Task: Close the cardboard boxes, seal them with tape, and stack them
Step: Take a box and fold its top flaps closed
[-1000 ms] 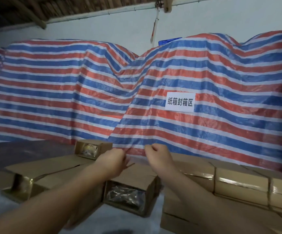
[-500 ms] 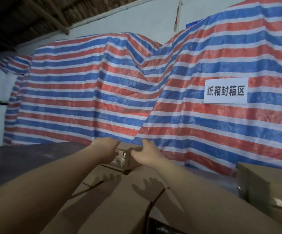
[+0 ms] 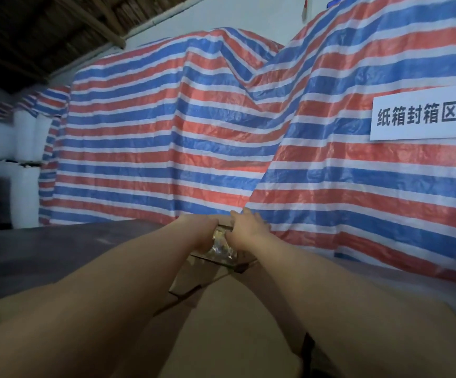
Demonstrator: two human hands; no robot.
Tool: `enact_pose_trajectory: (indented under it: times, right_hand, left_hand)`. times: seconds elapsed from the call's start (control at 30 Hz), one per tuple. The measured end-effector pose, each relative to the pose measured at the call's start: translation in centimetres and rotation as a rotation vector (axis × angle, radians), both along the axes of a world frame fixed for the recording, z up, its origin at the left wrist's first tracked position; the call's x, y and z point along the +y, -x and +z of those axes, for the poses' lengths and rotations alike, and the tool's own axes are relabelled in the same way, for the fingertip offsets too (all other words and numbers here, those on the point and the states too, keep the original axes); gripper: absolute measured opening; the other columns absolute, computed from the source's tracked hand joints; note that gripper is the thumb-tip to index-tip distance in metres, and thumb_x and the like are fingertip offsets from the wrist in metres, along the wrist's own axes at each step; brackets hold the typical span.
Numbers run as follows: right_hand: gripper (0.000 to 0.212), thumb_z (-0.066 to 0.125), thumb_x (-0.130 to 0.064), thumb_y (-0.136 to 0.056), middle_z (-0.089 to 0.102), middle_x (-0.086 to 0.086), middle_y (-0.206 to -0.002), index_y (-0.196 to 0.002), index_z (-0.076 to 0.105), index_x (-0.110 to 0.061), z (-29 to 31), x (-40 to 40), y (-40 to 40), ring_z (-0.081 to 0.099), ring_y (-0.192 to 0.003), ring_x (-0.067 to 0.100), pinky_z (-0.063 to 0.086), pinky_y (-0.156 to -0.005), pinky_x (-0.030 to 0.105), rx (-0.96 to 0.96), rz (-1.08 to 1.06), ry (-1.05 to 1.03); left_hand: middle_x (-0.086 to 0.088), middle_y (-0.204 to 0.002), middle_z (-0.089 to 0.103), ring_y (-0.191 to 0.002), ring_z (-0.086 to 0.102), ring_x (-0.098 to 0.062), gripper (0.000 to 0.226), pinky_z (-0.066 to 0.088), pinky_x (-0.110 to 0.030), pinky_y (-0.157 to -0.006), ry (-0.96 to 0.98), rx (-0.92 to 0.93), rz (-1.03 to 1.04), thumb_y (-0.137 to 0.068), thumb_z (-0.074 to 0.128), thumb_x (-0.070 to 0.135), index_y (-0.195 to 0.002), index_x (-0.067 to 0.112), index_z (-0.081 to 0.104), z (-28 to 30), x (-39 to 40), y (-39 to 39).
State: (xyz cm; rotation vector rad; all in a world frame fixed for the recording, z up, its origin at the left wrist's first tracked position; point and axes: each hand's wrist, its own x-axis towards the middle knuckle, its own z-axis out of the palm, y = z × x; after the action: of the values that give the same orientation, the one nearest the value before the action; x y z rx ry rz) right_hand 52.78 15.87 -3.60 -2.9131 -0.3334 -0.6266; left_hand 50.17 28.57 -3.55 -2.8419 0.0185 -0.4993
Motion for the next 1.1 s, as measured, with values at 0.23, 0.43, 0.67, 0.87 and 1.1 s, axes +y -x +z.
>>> enact_pose_trajectory:
  times: [0.23,0.43,0.67,0.87,1.1]
  right_hand:
    - [0.011,0.050,-0.006,-0.093,0.056,0.006,-0.095,-0.094,0.052,-0.017,1.7,-1.2,2.7,0.059,-0.095,0.030,0.052,-0.085,0.039,-0.099,0.035,0.001]
    - [0.016,0.053,-0.010,-0.100,0.064,0.008,-0.100,-0.109,0.066,-0.009,7.5,-6.7,7.7,0.064,-0.090,0.024,0.057,-0.082,0.035,-0.118,0.060,-0.118]
    - [0.018,0.053,-0.007,-0.099,0.062,0.011,-0.089,-0.082,0.059,-0.007,11.6,-13.5,16.3,0.062,-0.082,0.025,0.050,-0.060,0.028,-0.075,-0.026,-0.035]
    - [0.027,0.044,-0.009,-0.103,0.067,0.026,-0.101,-0.108,0.065,0.006,15.0,-20.8,26.0,0.070,-0.087,0.040,0.061,-0.079,0.047,0.013,-0.114,-0.166]
    - [0.020,0.043,-0.008,-0.105,0.061,0.019,-0.081,-0.096,0.057,0.002,17.4,-26.9,36.7,0.065,-0.046,0.021,0.058,-0.048,0.029,0.187,-0.191,-0.294]
  left_hand:
    - [-0.006,-0.147,0.043,-0.129,0.048,-0.028,0.063,0.044,-0.042,-0.101,0.097,-0.131,-0.141,-0.094,0.055,0.029,-0.151,0.020,0.027,0.6,-0.3,2.1]
    - [-0.006,-0.133,0.052,-0.119,0.052,-0.026,0.044,0.044,-0.042,-0.099,0.287,-0.452,-0.166,-0.097,0.047,0.041,-0.135,0.020,0.041,4.6,-1.1,5.0]
    - [-0.015,-0.141,0.050,-0.124,0.052,-0.031,0.057,0.043,-0.040,-0.102,0.724,-0.281,-0.338,-0.096,0.059,0.028,-0.146,0.011,0.037,8.8,-6.4,8.9]
    - [-0.011,-0.108,0.067,-0.094,0.060,-0.023,0.019,0.046,-0.032,-0.079,0.906,-0.143,-0.532,-0.091,0.069,0.025,-0.105,0.013,0.068,12.4,-12.8,15.5]
    - [-0.010,-0.096,0.068,-0.083,0.065,-0.020,0.010,0.053,-0.028,-0.062,1.091,0.189,-0.663,-0.095,0.063,0.015,-0.102,0.010,0.067,13.7,-18.9,24.4]
